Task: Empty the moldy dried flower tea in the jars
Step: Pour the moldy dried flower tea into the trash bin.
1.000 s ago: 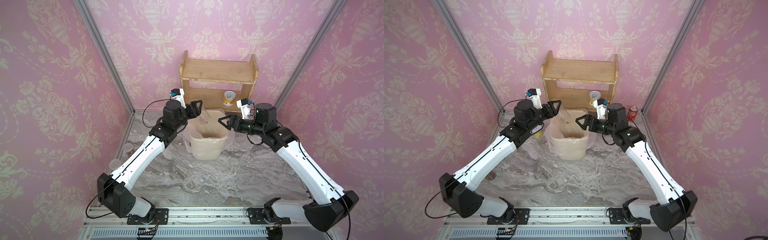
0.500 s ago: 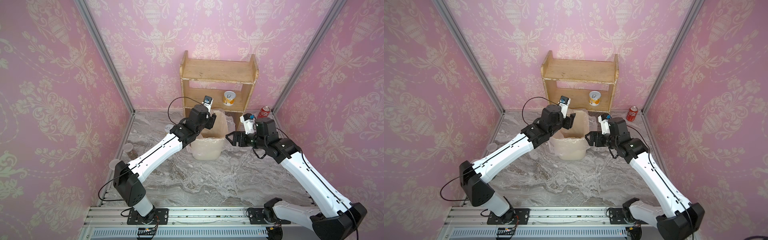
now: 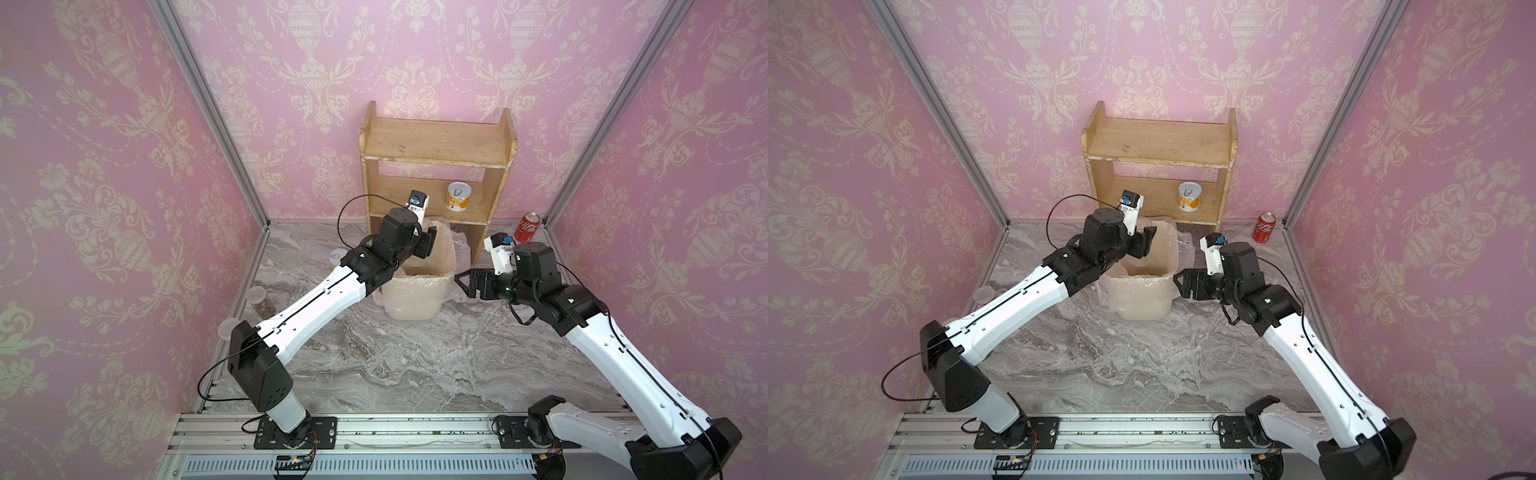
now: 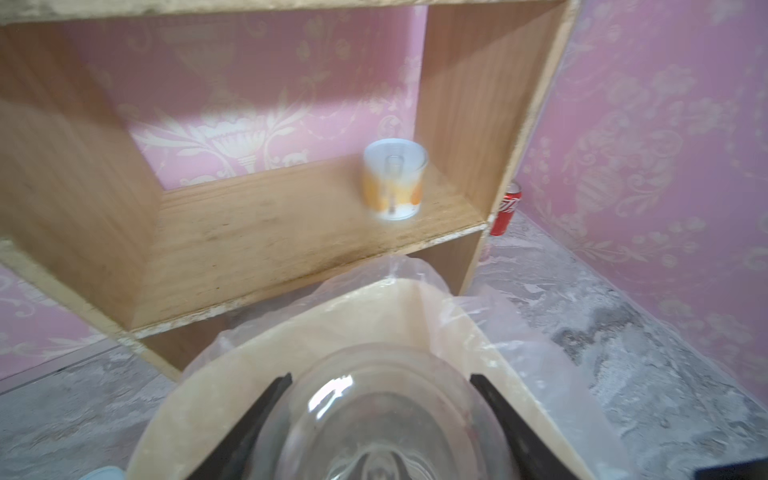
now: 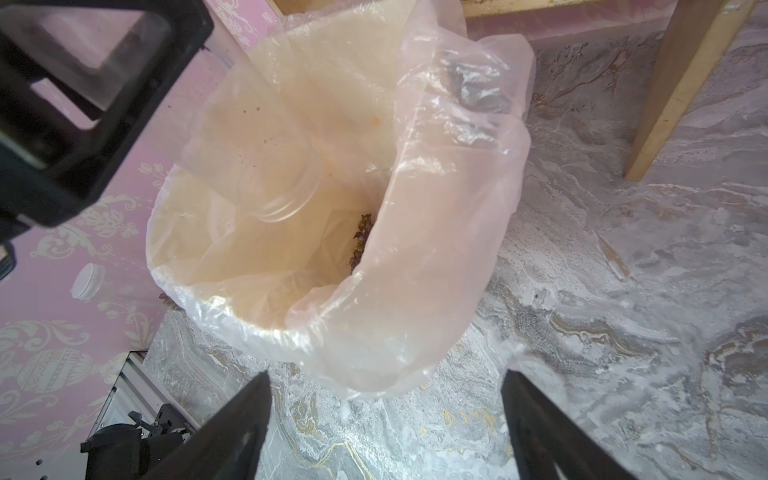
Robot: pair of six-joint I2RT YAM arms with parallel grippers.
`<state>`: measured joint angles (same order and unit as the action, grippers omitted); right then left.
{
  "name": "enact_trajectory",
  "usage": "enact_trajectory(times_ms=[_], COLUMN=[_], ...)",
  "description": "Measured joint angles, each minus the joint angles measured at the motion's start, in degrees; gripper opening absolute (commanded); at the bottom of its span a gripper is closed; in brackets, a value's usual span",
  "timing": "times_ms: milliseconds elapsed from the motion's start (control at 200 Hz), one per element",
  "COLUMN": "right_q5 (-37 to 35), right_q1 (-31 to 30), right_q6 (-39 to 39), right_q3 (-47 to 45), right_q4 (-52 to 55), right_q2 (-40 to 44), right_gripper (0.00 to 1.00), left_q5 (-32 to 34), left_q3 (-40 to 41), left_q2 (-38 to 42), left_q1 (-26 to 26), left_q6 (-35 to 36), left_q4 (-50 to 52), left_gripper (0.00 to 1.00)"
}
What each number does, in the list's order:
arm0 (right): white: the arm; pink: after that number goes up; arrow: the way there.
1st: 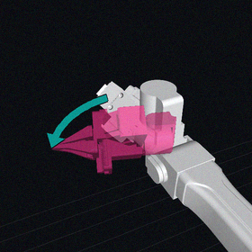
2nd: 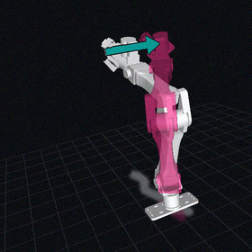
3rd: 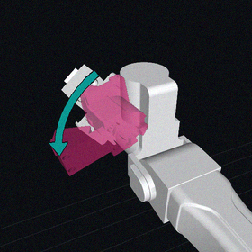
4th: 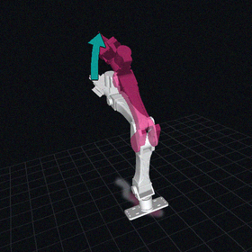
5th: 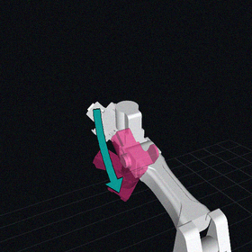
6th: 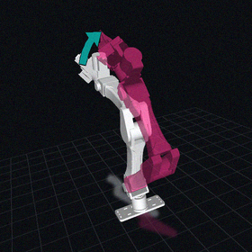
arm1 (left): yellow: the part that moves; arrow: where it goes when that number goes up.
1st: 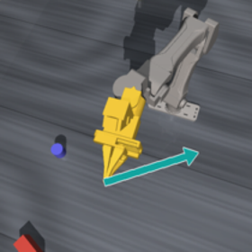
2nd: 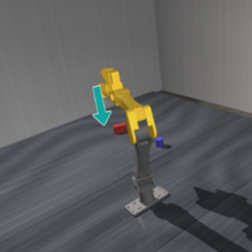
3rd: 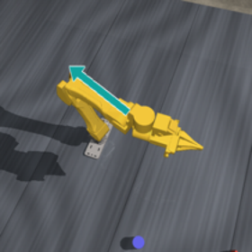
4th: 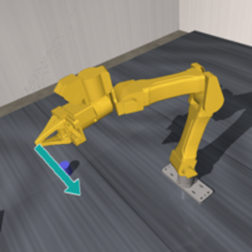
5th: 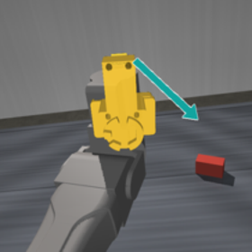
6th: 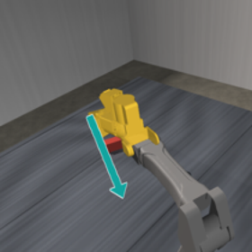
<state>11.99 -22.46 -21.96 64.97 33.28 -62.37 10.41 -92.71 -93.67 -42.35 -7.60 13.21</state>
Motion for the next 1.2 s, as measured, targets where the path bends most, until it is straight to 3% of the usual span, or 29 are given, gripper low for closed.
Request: enact_trajectory(times_ms=[110, 205, 390, 450, 585, 720, 876, 1026, 1201], right_q5=[0.0, 0.0, 0.02, 0.02, 0.04, -0.02, 0.04, 1.14, 2.62], right_q1=[0.0, 0.0, 0.0, 0.0, 0.0, 0.0, 0.0, 0.0, 0.0], right_q6=[-0.02, -0.04, -0.07, -0.24, 0.24, 1.29, 3.02, 4.46, 5.95], right_q3=[-0.31, -0.87, -1.55, -2.01, -3.06, -4.15, -6.16, -8.28, -11.17], right_q4=[0.0, -0.26, -1.14, -1.53, -2.36, -2.8, -3.91, -6.23, -9.88], right_q2=[0.17, 0.5, 1.05, 1.53, 2.84, 4.57, 6.62, 9.03, 12.52], right_gripper=[0.89, 0.9, 0.91, 1.0, 1.0, 1.0, 1.0, 1.0, 1.0], left_q5=[-4.37, -2.91, -3.3, -3.67, -1.51, -3.43, -0.85, -4.09, -3.26], left_q3=[0.57, 1.14, -0.98, -0.63, -0.15, 0.11, 0.7, -0.28, 0.74], left_q2=[0.48, 0.61, 0.44, 0.57, 0.61, 0.68, 1.05, 1.11, 1.16], left_q1=[3.41, 5.6, 2.89, 4.04, 4.04, 4.46, 4.09, 3.69, 4.76], left_q6=[-5.22, -5.33, -4.66, -5.38, -3.54, -5.11, -2.43, -4.83, -4.96], left_q4=[-2.23, -2.84, -1.4, -1.97, -1.33, -1.51, -1.55, -1.22, -2.32], left_gripper=[0.26, 0.3, 0.25, 0.26, 0.3, 0.24, 0.29, 0.23, 0.28])
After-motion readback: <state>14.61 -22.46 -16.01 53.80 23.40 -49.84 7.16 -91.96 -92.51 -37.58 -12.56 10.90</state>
